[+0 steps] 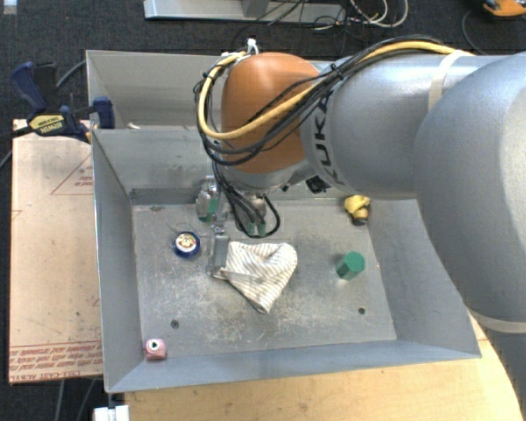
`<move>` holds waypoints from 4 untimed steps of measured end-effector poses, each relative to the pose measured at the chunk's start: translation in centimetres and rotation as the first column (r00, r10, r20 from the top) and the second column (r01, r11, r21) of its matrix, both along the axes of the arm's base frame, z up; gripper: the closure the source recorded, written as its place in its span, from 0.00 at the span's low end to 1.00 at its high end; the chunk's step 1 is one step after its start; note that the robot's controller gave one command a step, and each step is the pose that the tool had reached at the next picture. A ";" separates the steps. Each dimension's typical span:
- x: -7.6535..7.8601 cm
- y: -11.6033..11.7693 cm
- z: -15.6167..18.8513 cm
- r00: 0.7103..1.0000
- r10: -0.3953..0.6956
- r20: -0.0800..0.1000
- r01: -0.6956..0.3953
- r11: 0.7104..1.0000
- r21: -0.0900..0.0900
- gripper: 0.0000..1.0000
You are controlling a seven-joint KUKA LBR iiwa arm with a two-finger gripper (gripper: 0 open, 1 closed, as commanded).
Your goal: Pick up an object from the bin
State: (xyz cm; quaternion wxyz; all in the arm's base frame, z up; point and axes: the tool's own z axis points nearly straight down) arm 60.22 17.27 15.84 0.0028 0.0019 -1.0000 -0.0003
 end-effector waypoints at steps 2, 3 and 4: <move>-1.4 -2.5 -5.8 0.996 0.084 0.006 -0.084 0.996 0.002 0.00; -2.2 -2.2 -1.9 0.999 -0.036 0.003 0.036 0.999 0.001 0.00; -0.3 -2.3 -6.6 1.000 -0.029 0.011 0.029 1.000 0.003 0.00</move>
Offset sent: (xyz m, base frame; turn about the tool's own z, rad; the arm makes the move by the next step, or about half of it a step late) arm -0.0200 -0.0339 -0.0801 -0.1125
